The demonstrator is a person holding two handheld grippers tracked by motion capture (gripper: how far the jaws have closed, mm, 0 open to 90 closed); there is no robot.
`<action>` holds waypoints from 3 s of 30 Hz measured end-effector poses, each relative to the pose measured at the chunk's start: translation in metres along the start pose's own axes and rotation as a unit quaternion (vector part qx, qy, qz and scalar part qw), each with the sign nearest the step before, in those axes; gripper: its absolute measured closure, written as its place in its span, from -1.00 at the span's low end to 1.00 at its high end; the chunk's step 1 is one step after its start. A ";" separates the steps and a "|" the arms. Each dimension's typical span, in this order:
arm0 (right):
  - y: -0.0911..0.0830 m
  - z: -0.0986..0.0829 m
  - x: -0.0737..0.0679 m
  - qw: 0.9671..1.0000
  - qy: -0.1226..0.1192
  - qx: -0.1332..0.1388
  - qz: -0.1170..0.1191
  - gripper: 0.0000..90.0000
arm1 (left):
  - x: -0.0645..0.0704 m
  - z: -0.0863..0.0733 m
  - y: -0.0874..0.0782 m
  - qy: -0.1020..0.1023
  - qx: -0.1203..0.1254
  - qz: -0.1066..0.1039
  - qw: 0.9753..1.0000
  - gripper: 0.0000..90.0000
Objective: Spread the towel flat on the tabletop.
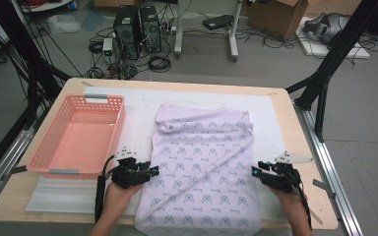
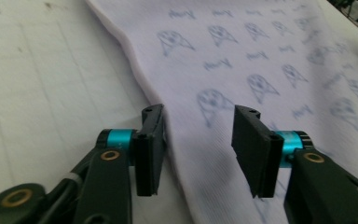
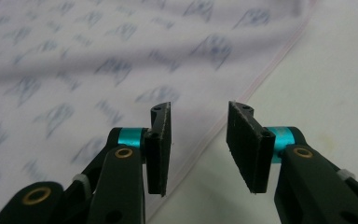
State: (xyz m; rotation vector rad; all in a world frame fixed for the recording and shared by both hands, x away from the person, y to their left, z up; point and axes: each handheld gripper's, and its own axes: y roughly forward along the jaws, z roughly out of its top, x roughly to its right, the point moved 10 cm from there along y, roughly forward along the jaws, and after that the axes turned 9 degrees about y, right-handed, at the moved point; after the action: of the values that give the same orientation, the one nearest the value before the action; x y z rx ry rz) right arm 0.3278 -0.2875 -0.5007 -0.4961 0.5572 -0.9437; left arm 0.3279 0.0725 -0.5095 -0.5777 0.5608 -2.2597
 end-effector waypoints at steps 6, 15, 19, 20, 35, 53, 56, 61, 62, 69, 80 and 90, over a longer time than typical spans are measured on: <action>-0.012 -0.033 -0.021 1.000 -0.005 -0.024 0.007 0.33 | 0.007 -0.010 -0.006 0.017 -0.007 0.033 0.999 0.81; -0.029 -0.045 -0.020 0.999 -0.009 -0.031 0.000 0.98 | -0.002 -0.007 -0.021 0.003 0.032 0.073 0.997 0.95; -0.034 -0.047 -0.010 1.000 0.000 -0.021 -0.007 0.98 | -0.003 -0.008 -0.020 -0.001 0.036 0.065 0.997 0.94; -0.032 -0.047 -0.010 1.000 -0.001 -0.022 -0.007 0.98 | -0.001 -0.008 -0.019 -0.005 0.037 0.060 0.998 0.91; -0.039 -0.059 -0.027 1.000 -0.002 -0.020 0.016 0.42 | 0.026 -0.039 -0.042 -0.002 0.023 -0.023 0.999 0.32; -0.072 -0.076 -0.032 0.998 0.003 -0.024 0.063 0.47 | 0.041 -0.056 -0.074 0.028 0.033 -0.005 0.999 0.38; -0.067 -0.066 -0.031 0.998 0.012 -0.006 0.053 0.37 | 0.033 -0.042 -0.065 0.013 0.047 -0.002 0.999 0.19; -0.047 -0.052 -0.023 1.000 0.017 -0.001 0.011 0.32 | 0.028 -0.035 -0.038 0.005 0.026 -0.004 1.000 0.19; -0.043 -0.051 -0.023 1.000 0.020 -0.001 0.006 0.34 | 0.029 -0.035 -0.036 0.015 0.033 0.005 0.999 0.24; -0.042 -0.061 -0.028 1.000 0.013 -0.019 -0.001 0.97 | 0.035 -0.045 -0.044 0.042 0.010 0.028 0.999 0.96; -0.071 -0.078 -0.037 0.999 0.014 -0.020 0.030 0.72 | 0.048 -0.055 -0.062 0.036 0.026 0.003 0.999 0.49; -0.042 -0.053 -0.025 1.000 0.024 -0.005 -0.018 0.49 | 0.032 -0.036 -0.039 0.011 0.030 -0.004 0.999 0.32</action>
State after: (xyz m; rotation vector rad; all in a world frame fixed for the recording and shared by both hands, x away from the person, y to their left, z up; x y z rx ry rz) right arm 0.2562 -0.2950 -0.5088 -0.4943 0.5983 -0.9900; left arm 0.2672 0.0821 -0.5094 -0.5271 0.5000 -2.2845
